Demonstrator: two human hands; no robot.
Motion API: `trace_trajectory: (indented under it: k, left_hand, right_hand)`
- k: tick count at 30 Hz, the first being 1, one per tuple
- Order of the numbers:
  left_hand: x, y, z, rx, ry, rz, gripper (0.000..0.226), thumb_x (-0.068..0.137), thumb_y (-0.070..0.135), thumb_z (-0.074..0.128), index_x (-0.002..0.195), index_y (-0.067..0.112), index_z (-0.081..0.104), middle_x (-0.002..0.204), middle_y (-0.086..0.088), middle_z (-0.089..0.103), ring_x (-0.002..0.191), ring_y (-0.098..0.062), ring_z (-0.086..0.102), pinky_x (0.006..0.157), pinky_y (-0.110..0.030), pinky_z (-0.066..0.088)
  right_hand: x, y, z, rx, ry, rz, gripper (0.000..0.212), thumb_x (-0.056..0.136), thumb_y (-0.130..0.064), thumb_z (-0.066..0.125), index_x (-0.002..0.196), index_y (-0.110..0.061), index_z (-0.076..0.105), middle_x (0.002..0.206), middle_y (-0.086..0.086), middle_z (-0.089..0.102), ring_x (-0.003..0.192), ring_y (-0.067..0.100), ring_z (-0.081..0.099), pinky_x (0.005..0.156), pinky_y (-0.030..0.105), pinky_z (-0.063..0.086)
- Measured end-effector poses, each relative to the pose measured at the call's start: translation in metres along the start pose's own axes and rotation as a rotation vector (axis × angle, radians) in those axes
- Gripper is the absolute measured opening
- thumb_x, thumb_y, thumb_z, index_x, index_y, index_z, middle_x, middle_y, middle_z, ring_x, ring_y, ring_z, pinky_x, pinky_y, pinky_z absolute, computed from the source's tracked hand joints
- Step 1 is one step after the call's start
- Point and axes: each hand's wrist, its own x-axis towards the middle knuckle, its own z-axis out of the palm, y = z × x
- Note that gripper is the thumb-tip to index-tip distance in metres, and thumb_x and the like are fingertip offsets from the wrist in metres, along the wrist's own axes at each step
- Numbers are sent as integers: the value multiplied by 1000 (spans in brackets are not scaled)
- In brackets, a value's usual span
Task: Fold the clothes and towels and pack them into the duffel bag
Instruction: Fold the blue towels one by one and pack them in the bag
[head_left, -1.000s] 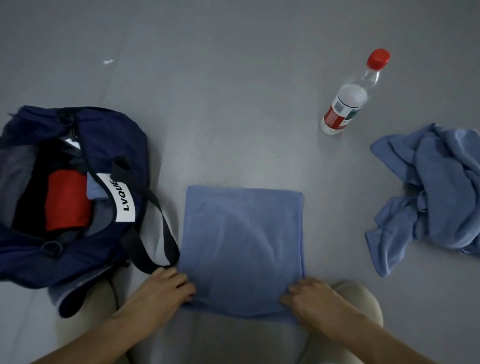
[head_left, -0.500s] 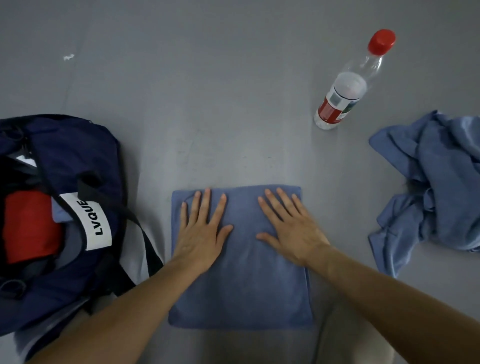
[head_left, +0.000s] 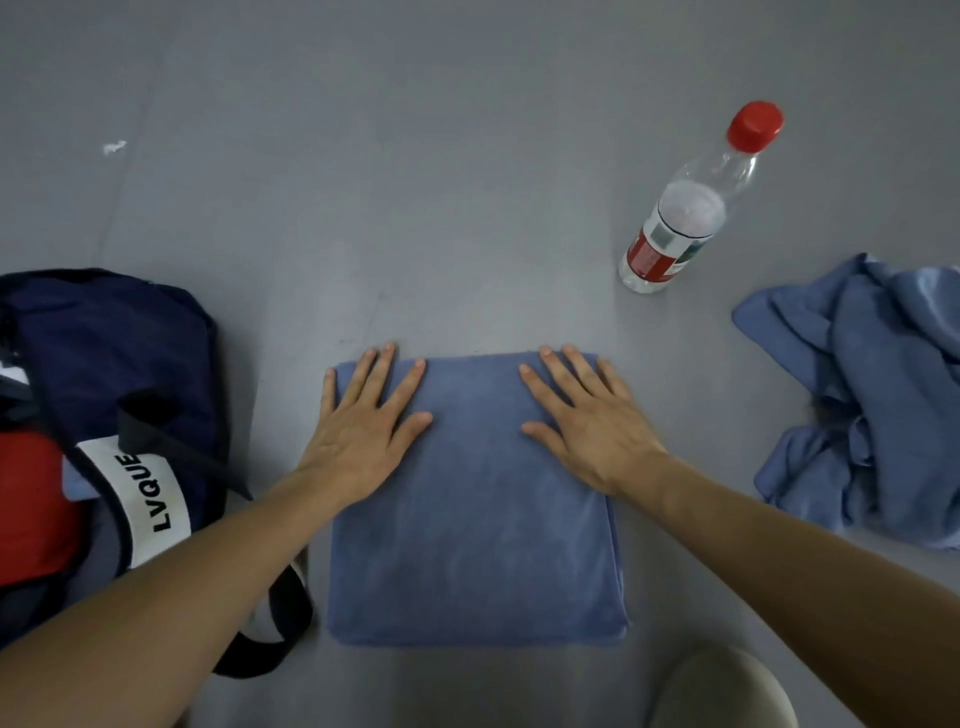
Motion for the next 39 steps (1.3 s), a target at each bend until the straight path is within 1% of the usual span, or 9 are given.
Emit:
trace_trajectory:
  k: [5,8,11,17,22,27,31,36,39]
  left_hand:
    - [-2,-7,-3,39,-53,30,70,94,75,-2,153,43,-24,159,6,-37,149,-15,-29,121,-48,-15]
    - [7,-7,-16,-38,152,37,50,107,44,31,156,30,32,161,-6,29,145,-31,32,120,-49,24]
    - [15,-17,-24,-80,345,-18,31,96,16,61,127,19,64,115,-9,64,98,-37,61,89,-47,48]
    - [37,-33,-38,-231,231,-188,10,90,26,70,100,24,70,95,-2,67,93,-29,59,83,-40,47]
    - [34,-36,-61,-264,388,-127,9,95,29,64,93,20,63,88,-1,60,87,-26,54,74,-34,40]
    - [-25,-27,-82,-224,476,34,11,99,34,55,92,26,51,81,13,50,82,-12,41,68,-32,37]
    - [-92,-31,-59,-84,452,228,31,100,39,45,93,14,63,84,-4,64,78,-29,56,67,-43,47]
    - [-152,-36,-18,118,308,404,53,109,43,25,84,22,68,83,3,63,76,-26,61,65,-40,49]
    - [-163,-34,-8,148,159,409,39,100,54,42,82,30,67,84,11,60,81,-19,60,78,-33,41]
  right_hand:
    - [2,3,-2,-4,-62,1,71,93,-65,-5,156,-33,-15,166,-4,-16,153,22,-15,122,51,-5]
    - [6,8,-12,120,41,68,57,105,-47,19,159,-28,17,166,2,15,152,23,12,121,43,14]
    - [11,17,-21,208,183,86,44,102,-19,47,146,-20,47,142,8,49,126,33,45,102,44,39]
    - [31,23,-33,304,180,208,28,94,-9,51,119,-17,59,111,8,60,101,29,50,87,40,45]
    - [28,32,-45,349,300,230,19,97,-12,53,110,-9,67,105,11,62,100,32,53,84,39,44]
    - [-27,22,-62,411,448,51,10,92,-6,57,94,-12,65,93,2,63,90,24,54,78,28,37]
    - [-95,0,-45,285,460,-137,23,88,-17,51,94,-8,71,95,8,69,89,31,65,83,40,50]
    - [-149,-24,7,133,281,-377,39,99,-27,38,95,-16,75,108,3,71,116,26,64,103,36,45]
    - [-155,-35,25,72,210,-399,18,86,-31,62,88,-19,76,108,3,71,111,27,67,97,38,50]
